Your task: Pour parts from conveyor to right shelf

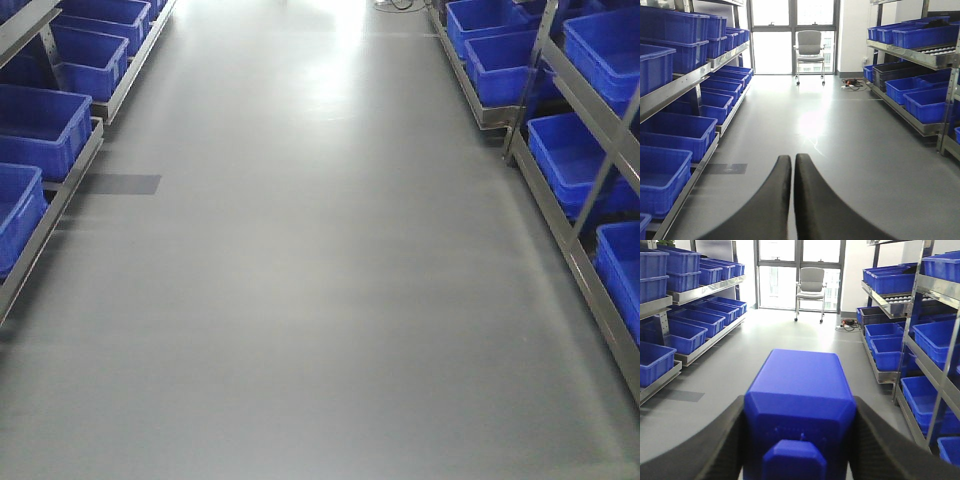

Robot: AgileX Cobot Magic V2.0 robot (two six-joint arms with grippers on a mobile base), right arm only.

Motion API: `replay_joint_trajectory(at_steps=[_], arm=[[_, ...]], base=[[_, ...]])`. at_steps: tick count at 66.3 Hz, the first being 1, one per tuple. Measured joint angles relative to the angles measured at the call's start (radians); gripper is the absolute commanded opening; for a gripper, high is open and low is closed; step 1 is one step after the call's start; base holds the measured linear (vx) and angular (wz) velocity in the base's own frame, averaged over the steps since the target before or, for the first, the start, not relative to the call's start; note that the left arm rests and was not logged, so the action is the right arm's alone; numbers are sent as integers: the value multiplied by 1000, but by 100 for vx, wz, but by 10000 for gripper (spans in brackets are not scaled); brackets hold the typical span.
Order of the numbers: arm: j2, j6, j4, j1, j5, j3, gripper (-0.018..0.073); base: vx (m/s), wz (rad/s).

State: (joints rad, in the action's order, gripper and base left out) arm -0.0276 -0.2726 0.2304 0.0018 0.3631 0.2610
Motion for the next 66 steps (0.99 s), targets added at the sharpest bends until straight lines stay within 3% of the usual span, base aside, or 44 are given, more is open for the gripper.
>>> replay_joint_trajectory(at_steps=[66], arm=[[0,0,0,0,0,0,-4]], base=[[62,-1]])
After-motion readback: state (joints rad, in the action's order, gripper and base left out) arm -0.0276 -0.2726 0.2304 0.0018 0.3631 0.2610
